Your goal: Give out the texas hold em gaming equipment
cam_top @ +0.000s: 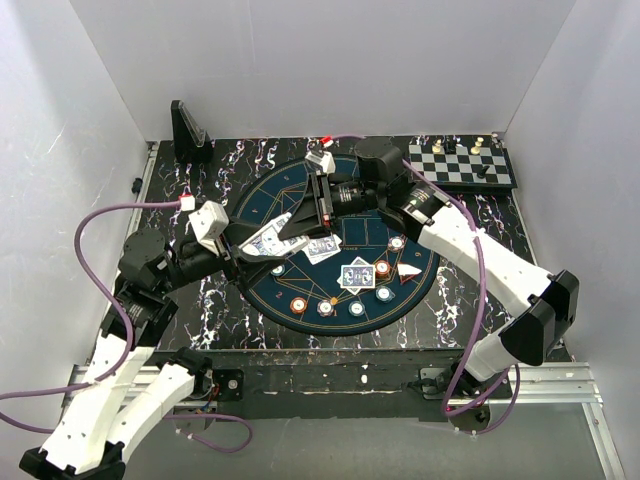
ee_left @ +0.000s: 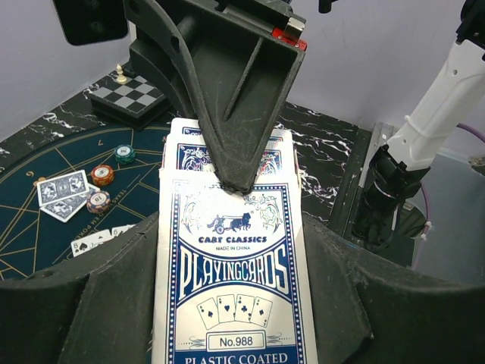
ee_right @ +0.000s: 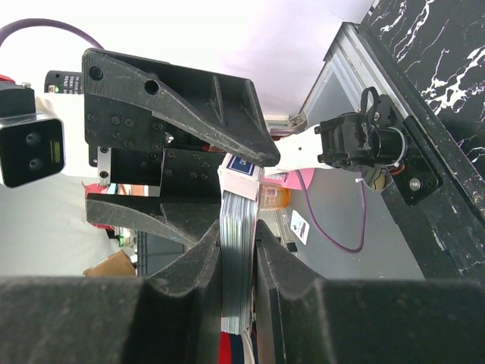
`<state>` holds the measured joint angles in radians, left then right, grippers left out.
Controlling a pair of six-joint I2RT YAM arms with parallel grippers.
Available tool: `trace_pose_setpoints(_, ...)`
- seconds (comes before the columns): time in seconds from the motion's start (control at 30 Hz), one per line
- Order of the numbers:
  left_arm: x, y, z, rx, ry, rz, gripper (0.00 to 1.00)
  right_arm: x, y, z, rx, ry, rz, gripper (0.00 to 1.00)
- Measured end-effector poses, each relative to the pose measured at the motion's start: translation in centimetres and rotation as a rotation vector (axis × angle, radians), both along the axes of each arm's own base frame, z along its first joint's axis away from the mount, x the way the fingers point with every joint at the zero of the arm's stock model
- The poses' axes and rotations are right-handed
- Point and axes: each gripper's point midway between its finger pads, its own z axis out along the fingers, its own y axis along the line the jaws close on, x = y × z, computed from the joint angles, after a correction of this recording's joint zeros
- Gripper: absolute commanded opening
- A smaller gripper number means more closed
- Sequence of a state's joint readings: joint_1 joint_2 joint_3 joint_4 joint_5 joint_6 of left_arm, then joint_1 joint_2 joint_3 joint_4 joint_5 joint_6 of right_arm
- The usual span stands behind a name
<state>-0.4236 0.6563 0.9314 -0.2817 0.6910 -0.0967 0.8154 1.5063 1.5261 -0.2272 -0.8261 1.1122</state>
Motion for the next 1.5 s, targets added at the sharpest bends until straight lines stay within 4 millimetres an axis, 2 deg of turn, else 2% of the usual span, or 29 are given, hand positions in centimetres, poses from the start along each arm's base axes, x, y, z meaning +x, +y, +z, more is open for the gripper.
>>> trace_pose_setpoints(0.07,0.1,0.0,-0.3,0.008,0.009,-0.001,0.30,0.1,0.0,-0.3,-0.005,0.009,-0.002,0.01)
trace_pose_setpoints(0.1,0.1,0.0,-0.4,0.012,0.012,-0.001,0.56,0.1,0.0,-0.4,-0.007,0.013,-0.004,0.01)
trace_pose_setpoints(0.13,0.2,0.0,-0.5,0.020,0.019,0.000,0.75,0.2,0.0,-0.6,-0.010,0.017,-0.005,0.01)
trace_pose_setpoints(0.2,0.3,0.1,-0.6,0.040,0.030,0.004,0.85,0.3,0.1,-1.0,-0.011,0.019,-0.005,0.01)
trace_pose_setpoints(0.23,0.4,0.1,-0.5,0.046,0.026,0.013,0.96,0.1,0.1,-1.3,-0.016,0.025,0.000,0.01)
trace_pose_setpoints(0.27,0.5,0.2,-0.3,0.052,0.020,0.020,0.98,0.0,0.1,-1.7,-0.021,0.032,0.006,0.01)
trace_pose_setpoints(0.53,0.3,1.2,-0.9,0.092,0.048,0.066,0.98,0.3,1.1,-6.0,-0.087,0.100,0.027,0.01)
trace_pose_setpoints(0.7,-0.1,1.7,0.1,0.102,0.077,0.087,0.98,1.3,2.1,-9.5,-0.142,0.129,0.034,0.01)
trace_pose_setpoints(0.8,0.4,2.1,1.2,0.109,0.120,0.136,0.98,2.2,3.0,-13.0,-0.194,0.141,0.041,0.01)
trace_pose_setpoints(0.97,2.8,3.2,2.9,0.148,0.176,0.252,0.98,3.5,5.0,-20.4,-0.321,0.168,0.066,0.01)
trace_pose_setpoints(1.07,4.4,4.5,2.9,0.176,0.230,0.338,0.98,3.5,6.8,-24.8,-0.389,0.161,0.103,0.01)
trace_pose_setpoints(1.2,6.6,6.9,2.1,0.201,0.335,0.455,0.98,2.4,9.4,-29.1,-0.460,0.115,0.160,0.01)
trace_pose_setpoints(1.27,7.6,8.2,1.4,0.216,0.394,0.505,0.98,1.5,10.6,-30.2,-0.477,0.083,0.187,0.01)
trace_pose_setpoints(1.33,8.1,9.1,0.5,0.233,0.446,0.538,0.98,0.4,11.5,-30.4,-0.480,0.050,0.214,0.01)
trace_pose_setpoints(1.5,8.0,9.7,-1.3,0.277,0.513,0.551,0.98,-1.1,13.0,-30.4,-0.481,-0.042,0.241,0.02)
